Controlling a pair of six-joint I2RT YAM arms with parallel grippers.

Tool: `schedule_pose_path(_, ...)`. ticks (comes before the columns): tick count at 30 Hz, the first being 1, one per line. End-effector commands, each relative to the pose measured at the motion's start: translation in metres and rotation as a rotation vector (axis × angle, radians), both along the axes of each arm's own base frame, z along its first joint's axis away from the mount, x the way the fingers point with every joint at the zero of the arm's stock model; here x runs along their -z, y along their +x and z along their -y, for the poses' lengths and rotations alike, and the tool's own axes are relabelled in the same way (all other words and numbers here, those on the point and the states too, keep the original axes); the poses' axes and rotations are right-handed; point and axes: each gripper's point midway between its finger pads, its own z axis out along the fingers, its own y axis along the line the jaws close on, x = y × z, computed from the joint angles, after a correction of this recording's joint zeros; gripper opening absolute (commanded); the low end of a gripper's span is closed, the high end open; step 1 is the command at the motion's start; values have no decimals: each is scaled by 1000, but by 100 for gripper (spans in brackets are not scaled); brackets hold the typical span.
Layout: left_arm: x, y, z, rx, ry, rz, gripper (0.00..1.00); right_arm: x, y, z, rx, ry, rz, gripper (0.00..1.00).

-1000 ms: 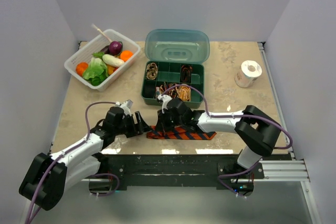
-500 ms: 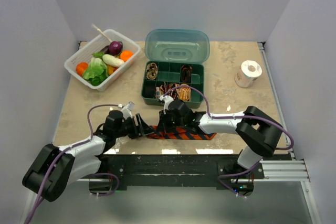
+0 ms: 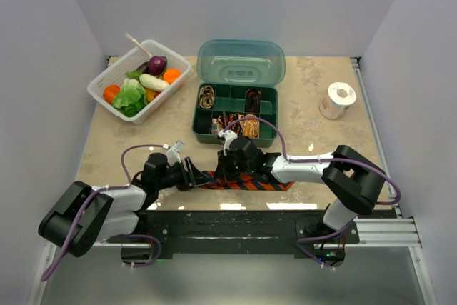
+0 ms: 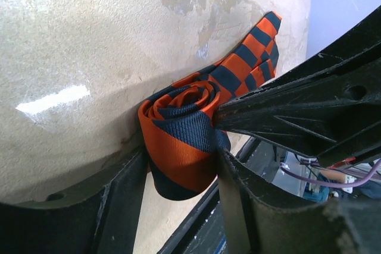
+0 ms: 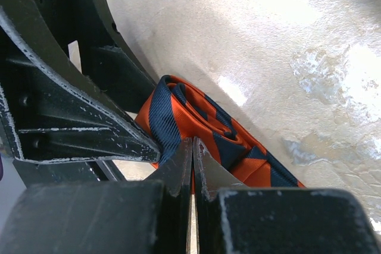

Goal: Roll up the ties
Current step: Roll the tie at the center of the board.

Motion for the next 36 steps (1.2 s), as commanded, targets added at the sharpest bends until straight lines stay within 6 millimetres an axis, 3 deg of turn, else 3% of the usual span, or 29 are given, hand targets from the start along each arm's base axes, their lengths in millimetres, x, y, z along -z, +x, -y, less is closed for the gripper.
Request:
schedule_pose_path(1,-5,0,4,17,-41,29,52,6,3,11,28,-52,9,0)
schedule_pose_path(5,-7,4,5,7,-44,46,46,-5,7,6,29,-40,25,2)
schedule_pose_path(8,-8,10,3,-6,-19,62,43,-16,15,17,76,-46,48,4)
schedule_pose_path(13,-3,16,-3,-21,55,69,42,-33,38,60,203,-56,71,8)
schedule_pose_path(14,-4,17,-4,-23,60,76,41,-41,40,70,223,-52,90,13)
schedule_pose_path(15,-3,17,-5,-25,68,75,41,-40,40,83,246,-86,89,29)
schedule_pose_path(18,-2,19,-9,-40,104,81,41,-44,50,125,362,-178,139,50)
schedule_pose_path(21,4,20,-18,-69,156,72,41,-40,56,163,457,-279,151,57)
schedule_pose_path(24,3,22,-22,-79,190,76,41,-31,51,177,475,-320,129,60)
schedule_pose_path(36,-9,25,-30,-92,236,125,41,23,55,207,587,-470,-21,64)
